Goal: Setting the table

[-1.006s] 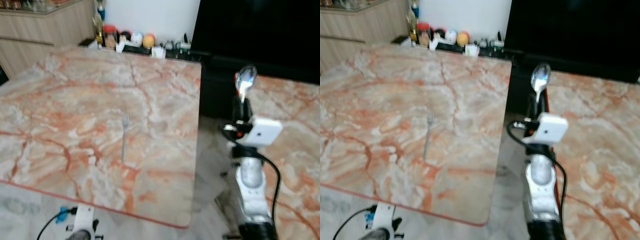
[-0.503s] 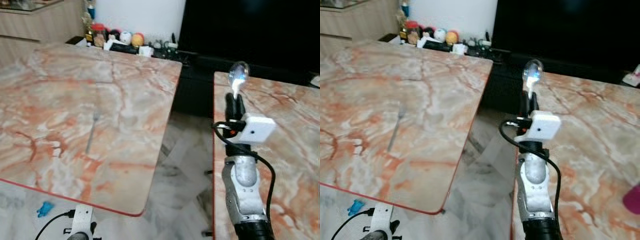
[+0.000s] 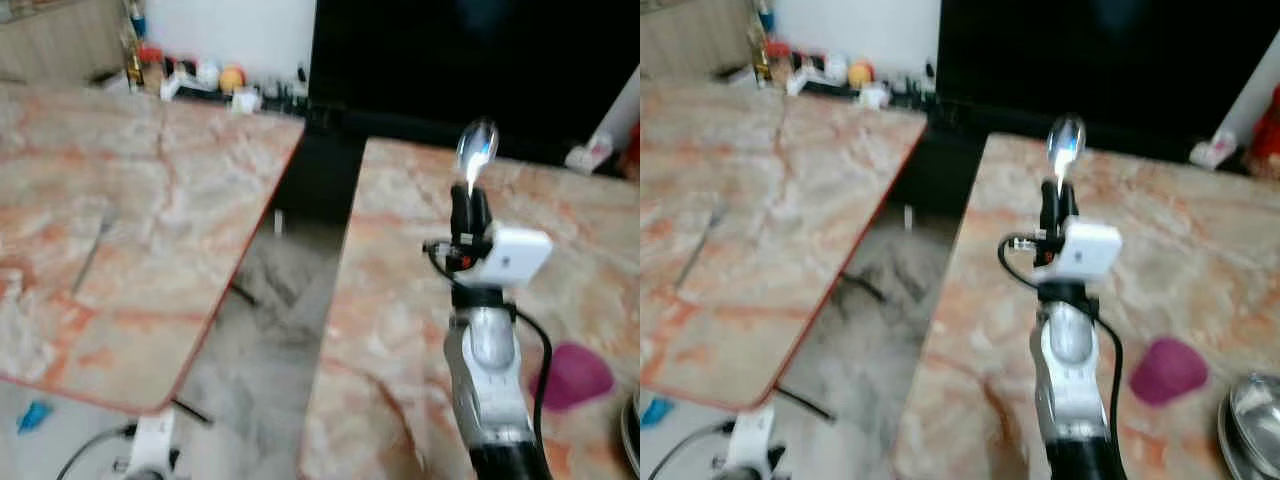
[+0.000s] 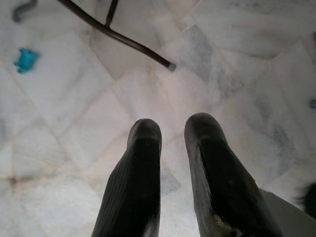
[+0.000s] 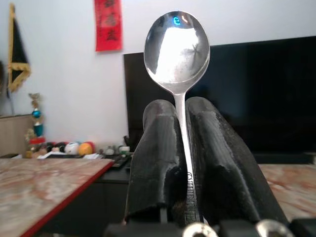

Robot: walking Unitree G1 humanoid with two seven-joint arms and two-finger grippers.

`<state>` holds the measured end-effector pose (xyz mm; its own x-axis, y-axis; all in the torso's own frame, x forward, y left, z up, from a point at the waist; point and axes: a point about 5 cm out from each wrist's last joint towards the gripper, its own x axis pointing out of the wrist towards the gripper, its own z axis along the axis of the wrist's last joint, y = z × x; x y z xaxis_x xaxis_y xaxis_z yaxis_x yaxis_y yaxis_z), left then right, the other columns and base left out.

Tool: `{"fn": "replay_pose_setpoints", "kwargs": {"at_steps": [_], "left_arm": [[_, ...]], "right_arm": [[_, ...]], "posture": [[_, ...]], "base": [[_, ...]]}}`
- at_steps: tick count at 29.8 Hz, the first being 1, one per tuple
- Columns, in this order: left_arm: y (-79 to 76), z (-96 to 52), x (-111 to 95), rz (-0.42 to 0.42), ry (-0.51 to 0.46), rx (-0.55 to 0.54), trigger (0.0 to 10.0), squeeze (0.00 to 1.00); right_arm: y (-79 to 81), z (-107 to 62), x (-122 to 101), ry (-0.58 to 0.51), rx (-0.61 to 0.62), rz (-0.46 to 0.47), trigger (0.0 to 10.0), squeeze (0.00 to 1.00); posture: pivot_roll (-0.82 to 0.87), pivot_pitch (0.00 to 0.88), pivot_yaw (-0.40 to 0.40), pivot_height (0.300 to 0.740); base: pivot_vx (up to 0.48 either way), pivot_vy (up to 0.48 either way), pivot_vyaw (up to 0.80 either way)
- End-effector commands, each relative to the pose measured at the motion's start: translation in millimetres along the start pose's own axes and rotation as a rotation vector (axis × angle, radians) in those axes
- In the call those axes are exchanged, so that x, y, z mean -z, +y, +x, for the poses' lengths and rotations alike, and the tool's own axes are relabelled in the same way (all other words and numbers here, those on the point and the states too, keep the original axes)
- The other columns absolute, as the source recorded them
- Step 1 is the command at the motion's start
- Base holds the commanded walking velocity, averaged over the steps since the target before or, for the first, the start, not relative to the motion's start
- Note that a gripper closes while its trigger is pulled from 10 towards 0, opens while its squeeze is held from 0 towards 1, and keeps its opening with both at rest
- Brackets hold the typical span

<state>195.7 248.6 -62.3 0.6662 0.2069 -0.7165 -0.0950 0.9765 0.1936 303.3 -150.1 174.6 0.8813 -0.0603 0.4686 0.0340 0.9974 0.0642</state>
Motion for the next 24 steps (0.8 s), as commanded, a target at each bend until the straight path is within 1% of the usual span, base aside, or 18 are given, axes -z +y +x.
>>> {"fn": "replay_pose_setpoints", "kwargs": {"at_steps": [1,2,5,8,13,15,24], "left_arm": [[-5.6,-4.6,14.9,-0.006,0.017,0.024,10.0,0.0],[-1.7,-7.8,24.7,-0.002,0.038,0.016,10.0,0.0],[4.2,-12.8,38.8,0.005,0.076,0.001,10.0,0.0],[7.2,-15.6,45.8,0.012,0.095,-0.004,10.0,0.0],[6.5,-15.8,46.2,0.043,0.095,0.015,10.0,0.0],[6.3,-16.6,49.0,0.041,0.108,0.022,10.0,0.0],[6.3,-18.0,53.1,0.031,0.125,0.023,10.0,0.0]], "right_arm": [[-10.7,0.2,-2.6,-0.006,0.03,-0.02,10.0,0.0],[-9.9,0.5,-1.5,-0.002,0.029,-0.02,10.0,0.0],[-7.6,1.4,-0.6,0.001,0.022,-0.02,10.0,0.0],[-7.3,2.9,-2.0,-0.003,0.021,-0.018,10.0,0.0],[-9.5,4.0,-2.9,-0.006,0.027,-0.023,10.0,0.0],[-9.2,4.0,-3.1,-0.007,0.026,-0.023,10.0,0.0],[-9.2,5.0,-4.2,-0.01,0.026,-0.023,10.0,0.0]], "posture": [[0.1,0.0,-0.041,0.74],[0.1,0.0,-0.044,0.74],[0.1,0.0,-0.049,0.74],[0.1,0.0,-0.049,0.74],[0.1,0.0,-0.05,0.74],[0.1,0.0,-0.049,0.74],[0.1,0.0,-0.052,0.74]], "base": [[0.0,-0.42,0.0],[0.0,-0.416,0.0],[0.0,-0.415,0.0],[0.0,-0.412,0.0],[0.0,-0.417,0.0],[0.0,-0.277,0.0],[0.0,0.0,0.0]]}}
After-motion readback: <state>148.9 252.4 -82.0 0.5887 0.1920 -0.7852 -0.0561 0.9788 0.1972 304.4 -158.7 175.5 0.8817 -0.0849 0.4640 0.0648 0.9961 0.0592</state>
